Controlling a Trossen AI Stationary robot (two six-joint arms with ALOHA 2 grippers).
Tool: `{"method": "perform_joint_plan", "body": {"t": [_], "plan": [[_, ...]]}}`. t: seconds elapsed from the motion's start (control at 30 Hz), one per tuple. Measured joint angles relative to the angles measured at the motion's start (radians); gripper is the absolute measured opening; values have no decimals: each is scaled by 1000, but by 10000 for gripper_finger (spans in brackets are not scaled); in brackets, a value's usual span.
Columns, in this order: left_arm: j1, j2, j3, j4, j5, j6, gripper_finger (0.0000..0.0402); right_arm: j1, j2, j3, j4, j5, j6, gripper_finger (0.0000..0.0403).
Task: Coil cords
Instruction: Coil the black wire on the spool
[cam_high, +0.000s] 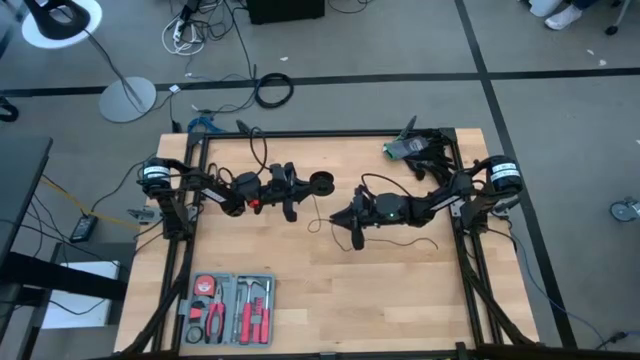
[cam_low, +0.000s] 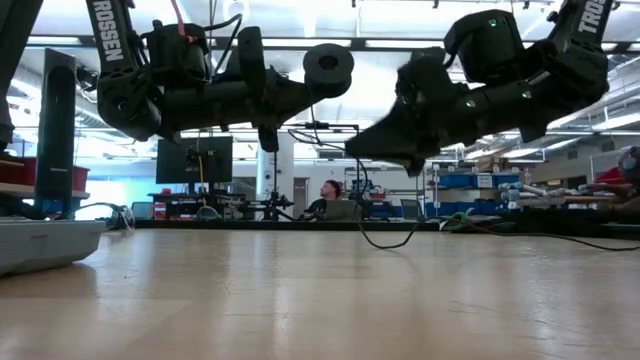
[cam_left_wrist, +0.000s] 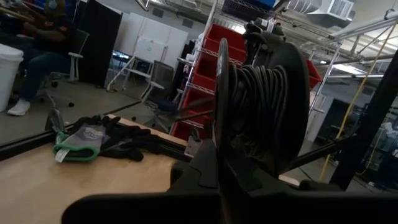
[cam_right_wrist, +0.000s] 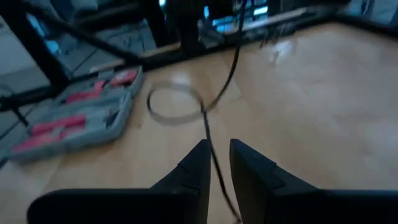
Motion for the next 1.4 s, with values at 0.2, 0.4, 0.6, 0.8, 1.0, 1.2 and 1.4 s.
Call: {"method": "perform_joint_plan", "body": {"t": [0.2, 0.4, 0.6, 0.8, 1.0, 1.2, 1.4], "plan": [[0, 0, 0, 0, -1, 0, 0, -22, 0, 67, -14, 3, -7, 59], [0, 0, 0, 0, -2, 0, 0, -43, 0, 149, -174, 3, 17, 59], [0, 0, 0, 9, -3, -1, 0, -56, 0, 151, -196, -4, 90, 58], [0, 0, 0, 10, -24, 1, 0, -51, 0, 152, -194, -33, 116, 59], [0, 0, 0, 10, -29, 20, 0, -50, 0, 152, -203, -145, 116, 55], [0, 0, 0, 9, -29, 23, 0, -51, 0, 151, -289, -149, 114, 55], [0, 0, 0, 8, -29, 28, 0, -51, 0, 152, -286, -150, 69, 34]]}}
